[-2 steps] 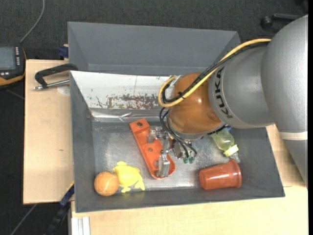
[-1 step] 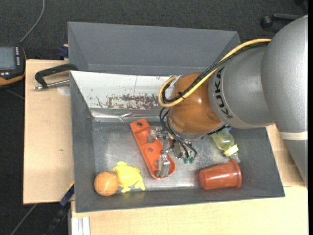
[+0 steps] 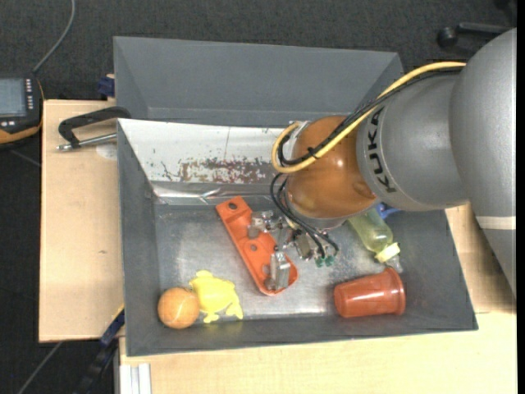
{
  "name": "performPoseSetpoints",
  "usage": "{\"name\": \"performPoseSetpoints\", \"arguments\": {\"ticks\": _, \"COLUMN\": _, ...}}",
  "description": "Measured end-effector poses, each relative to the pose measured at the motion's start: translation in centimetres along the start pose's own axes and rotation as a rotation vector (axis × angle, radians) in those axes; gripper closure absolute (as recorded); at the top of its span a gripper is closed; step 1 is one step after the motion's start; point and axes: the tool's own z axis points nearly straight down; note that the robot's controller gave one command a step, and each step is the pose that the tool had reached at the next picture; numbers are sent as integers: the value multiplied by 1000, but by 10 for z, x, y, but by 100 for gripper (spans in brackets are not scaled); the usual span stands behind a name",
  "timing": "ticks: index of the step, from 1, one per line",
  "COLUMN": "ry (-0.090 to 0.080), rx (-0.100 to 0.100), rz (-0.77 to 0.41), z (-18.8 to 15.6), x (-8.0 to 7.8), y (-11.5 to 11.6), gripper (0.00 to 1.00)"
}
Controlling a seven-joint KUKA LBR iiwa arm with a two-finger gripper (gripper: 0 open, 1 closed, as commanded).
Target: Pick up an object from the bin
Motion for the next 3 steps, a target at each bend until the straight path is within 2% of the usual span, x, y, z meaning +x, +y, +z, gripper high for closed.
{"name": "performPoseSetpoints", "arguments": {"ticks": 3, "ry": 0, "rx": 0, "rz": 0, "z": 0, "x": 0, "y": 0, "gripper": 100}}
